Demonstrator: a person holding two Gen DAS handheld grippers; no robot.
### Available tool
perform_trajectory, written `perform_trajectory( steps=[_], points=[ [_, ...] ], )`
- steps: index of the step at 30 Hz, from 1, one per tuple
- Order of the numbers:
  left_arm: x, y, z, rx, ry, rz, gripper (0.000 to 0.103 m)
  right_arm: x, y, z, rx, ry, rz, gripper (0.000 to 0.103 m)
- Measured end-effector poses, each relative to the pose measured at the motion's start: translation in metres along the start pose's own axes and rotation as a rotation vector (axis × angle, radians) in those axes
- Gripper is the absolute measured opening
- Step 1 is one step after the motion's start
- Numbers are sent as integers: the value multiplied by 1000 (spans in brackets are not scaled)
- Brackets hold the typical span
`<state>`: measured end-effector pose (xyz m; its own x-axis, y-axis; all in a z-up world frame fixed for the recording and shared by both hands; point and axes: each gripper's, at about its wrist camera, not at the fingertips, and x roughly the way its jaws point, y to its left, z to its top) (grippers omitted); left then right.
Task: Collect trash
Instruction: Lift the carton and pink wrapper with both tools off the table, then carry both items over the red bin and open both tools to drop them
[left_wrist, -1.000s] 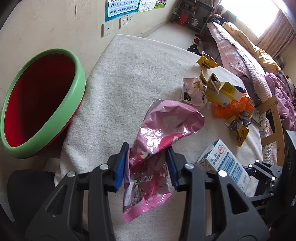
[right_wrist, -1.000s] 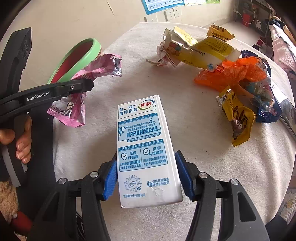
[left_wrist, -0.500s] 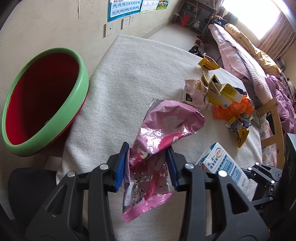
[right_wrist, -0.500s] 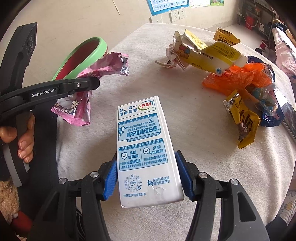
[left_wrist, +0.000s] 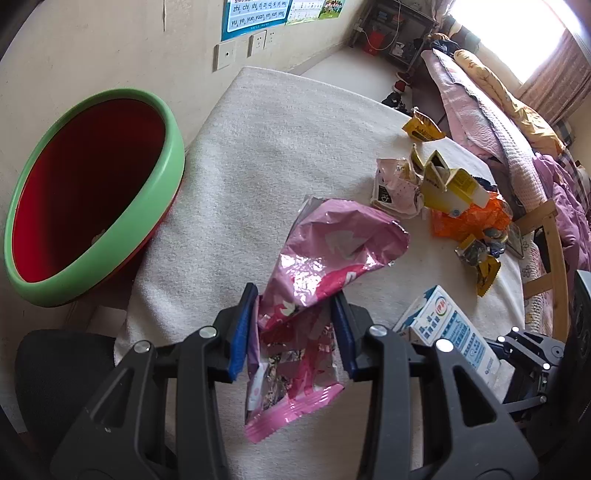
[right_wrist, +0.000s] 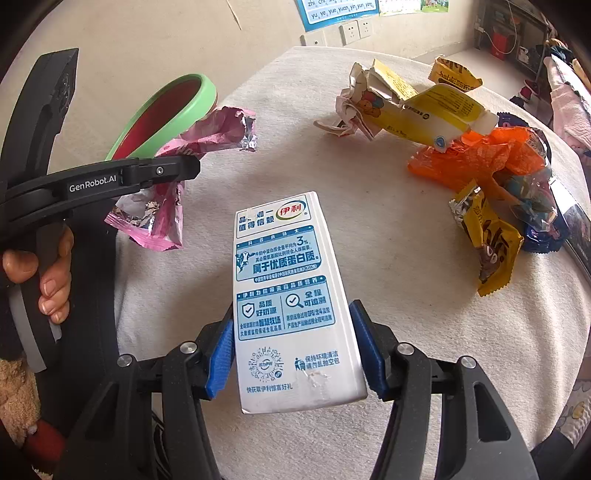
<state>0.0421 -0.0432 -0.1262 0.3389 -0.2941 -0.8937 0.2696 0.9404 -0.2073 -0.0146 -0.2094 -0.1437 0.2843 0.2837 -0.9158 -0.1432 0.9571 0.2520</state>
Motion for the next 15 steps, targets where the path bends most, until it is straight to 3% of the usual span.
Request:
perform_trajectory(
  steps=[15],
  points=[
    [-1, 6, 1, -22, -6, 5, 38, 2, 4, 3, -17, 13, 13, 56]
  ],
)
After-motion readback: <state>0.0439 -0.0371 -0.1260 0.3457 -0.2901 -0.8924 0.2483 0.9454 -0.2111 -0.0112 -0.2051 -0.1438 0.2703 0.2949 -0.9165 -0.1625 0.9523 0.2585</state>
